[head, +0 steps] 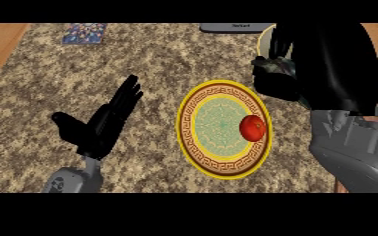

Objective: Pick the eggplant from the plate and place it in the bowl

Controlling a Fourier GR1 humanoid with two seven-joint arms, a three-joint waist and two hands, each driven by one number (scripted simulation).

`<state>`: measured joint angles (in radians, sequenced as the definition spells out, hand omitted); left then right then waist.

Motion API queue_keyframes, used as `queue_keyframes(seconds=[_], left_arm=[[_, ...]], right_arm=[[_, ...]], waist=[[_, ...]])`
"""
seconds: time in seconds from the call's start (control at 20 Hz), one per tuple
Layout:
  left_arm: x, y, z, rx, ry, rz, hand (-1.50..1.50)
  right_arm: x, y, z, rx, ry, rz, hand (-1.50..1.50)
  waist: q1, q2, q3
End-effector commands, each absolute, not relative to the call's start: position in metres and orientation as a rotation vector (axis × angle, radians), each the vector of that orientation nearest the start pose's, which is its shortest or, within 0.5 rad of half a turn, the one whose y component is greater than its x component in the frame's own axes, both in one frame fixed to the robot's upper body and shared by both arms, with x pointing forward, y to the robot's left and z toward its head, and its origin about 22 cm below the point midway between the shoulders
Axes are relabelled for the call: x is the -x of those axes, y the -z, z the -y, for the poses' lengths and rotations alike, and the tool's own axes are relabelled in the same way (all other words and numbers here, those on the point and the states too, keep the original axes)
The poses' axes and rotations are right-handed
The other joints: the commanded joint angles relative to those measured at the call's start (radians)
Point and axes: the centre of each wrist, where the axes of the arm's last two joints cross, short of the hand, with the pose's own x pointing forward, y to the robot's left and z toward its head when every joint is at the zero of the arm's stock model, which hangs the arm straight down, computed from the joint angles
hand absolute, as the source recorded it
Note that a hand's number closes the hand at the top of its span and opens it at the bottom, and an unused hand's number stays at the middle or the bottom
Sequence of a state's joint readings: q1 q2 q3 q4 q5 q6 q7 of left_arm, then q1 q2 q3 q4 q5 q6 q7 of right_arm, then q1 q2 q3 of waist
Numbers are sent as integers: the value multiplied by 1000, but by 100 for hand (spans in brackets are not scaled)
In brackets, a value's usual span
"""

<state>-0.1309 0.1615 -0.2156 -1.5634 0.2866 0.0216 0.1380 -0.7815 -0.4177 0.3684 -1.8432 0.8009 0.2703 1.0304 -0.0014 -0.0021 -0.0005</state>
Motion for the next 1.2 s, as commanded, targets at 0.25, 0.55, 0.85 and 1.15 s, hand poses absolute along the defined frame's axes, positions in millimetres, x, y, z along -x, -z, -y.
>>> queue_keyframes(seconds=[0.25,0.55,0.85,1.15], left_arm=[[-270,-30,-197,281,143,1489,0],[-275,-23,-203,287,134,1488,0],[-277,-39,-202,310,156,1493,0],[-262,-17,-180,320,156,1501,0]], right_arm=[[-349,-233,194,1291,-658,1371,150],[-389,-207,236,1312,-681,1350,150],[-429,-170,262,1378,-731,1267,150],[-445,-143,291,1310,-677,985,150]], waist=[[11,5,1],[12,8,1],[31,12,1],[53,21,1]])
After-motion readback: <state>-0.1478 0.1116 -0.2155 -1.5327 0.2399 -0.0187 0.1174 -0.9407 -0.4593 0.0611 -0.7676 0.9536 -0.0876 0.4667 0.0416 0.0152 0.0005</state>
